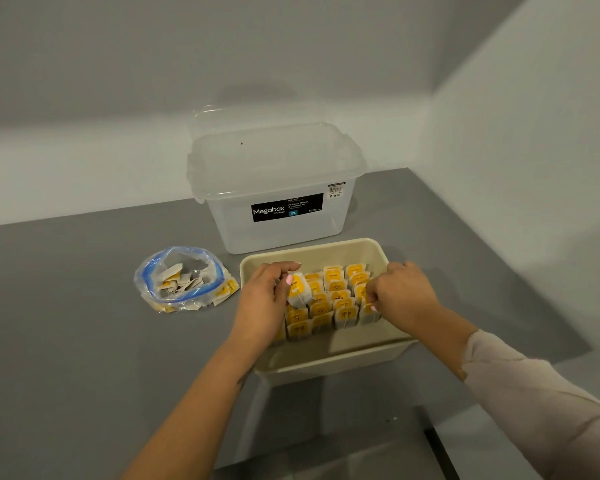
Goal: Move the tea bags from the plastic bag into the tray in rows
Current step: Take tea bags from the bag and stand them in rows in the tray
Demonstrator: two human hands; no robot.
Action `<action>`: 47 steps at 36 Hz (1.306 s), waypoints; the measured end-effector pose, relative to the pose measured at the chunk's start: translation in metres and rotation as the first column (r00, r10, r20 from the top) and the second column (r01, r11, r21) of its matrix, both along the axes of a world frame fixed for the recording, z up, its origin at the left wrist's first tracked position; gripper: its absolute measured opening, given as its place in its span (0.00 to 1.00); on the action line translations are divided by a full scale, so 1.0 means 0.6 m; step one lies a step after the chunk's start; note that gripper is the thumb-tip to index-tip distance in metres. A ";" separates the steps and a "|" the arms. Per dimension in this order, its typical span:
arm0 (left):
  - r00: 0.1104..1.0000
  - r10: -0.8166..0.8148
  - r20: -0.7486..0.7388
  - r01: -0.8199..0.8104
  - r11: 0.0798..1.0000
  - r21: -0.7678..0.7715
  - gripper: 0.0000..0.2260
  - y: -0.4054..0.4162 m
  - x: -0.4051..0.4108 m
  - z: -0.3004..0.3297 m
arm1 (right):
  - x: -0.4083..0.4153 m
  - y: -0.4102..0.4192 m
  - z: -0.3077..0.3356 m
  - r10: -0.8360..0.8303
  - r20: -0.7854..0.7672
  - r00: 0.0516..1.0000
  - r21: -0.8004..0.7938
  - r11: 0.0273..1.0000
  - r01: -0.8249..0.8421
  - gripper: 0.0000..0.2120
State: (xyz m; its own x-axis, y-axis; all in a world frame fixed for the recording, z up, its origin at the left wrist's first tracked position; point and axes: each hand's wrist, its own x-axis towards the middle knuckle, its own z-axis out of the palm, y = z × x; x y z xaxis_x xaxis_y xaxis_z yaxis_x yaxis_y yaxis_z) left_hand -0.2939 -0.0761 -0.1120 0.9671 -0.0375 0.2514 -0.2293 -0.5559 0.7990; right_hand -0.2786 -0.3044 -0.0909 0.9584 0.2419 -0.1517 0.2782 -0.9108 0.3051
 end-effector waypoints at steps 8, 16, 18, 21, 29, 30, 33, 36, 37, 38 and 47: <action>1.000 -0.006 -0.008 0.006 1.000 0.016 0.11 -0.005 0.000 0.003 | 0.003 0.000 -0.007 0.002 -0.006 1.000 -0.063 0.998 -0.003 0.07; 1.000 -0.010 -0.028 0.011 1.000 0.019 0.11 -0.009 -0.001 0.010 | 0.004 0.000 -0.010 0.010 0.003 1.000 -0.044 0.999 -0.010 0.07; 0.999 -0.004 -0.043 0.005 1.000 0.021 0.11 -0.009 -0.002 0.013 | 0.005 0.001 -0.009 0.013 0.000 1.000 -0.032 0.999 -0.013 0.08; 0.998 -0.003 -0.069 0.005 1.000 0.024 0.11 -0.012 -0.003 0.017 | 0.006 0.000 -0.010 0.012 -0.004 1.000 -0.015 1.000 -0.013 0.08; 0.995 -0.066 -0.081 0.068 0.997 0.027 0.11 -0.028 -0.003 0.030 | -0.002 -0.002 0.019 -0.032 -0.026 0.999 0.140 0.990 0.035 0.17; 0.994 -0.072 -0.083 0.075 0.997 0.031 0.10 -0.031 -0.004 0.032 | -0.005 0.001 0.028 -0.046 -0.028 0.999 0.197 0.979 0.051 0.20; 0.992 -0.095 -0.078 0.097 0.995 0.016 0.10 -0.044 -0.003 0.037 | -0.012 0.014 0.057 -0.063 -0.097 0.993 0.480 0.871 0.102 0.23; 0.989 -0.143 -0.044 0.141 0.989 -0.037 0.08 -0.063 -0.004 0.040 | -0.016 0.034 0.076 -0.022 -0.160 0.987 0.667 0.735 0.124 0.20; 0.987 -0.156 -0.030 0.155 0.987 -0.043 0.08 -0.069 -0.004 0.041 | -0.017 0.040 0.080 -0.012 -0.155 0.988 0.682 0.722 0.116 0.19; 0.986 -0.166 -0.020 0.165 0.985 -0.042 0.07 -0.074 -0.005 0.041 | -0.018 0.044 0.082 -0.010 -0.151 0.989 0.689 0.716 0.112 0.17; 0.981 -0.185 -0.064 0.182 0.982 -0.050 0.07 -0.092 0.001 0.042 | -0.021 0.025 0.088 -0.033 -0.142 0.989 0.629 0.769 0.116 0.10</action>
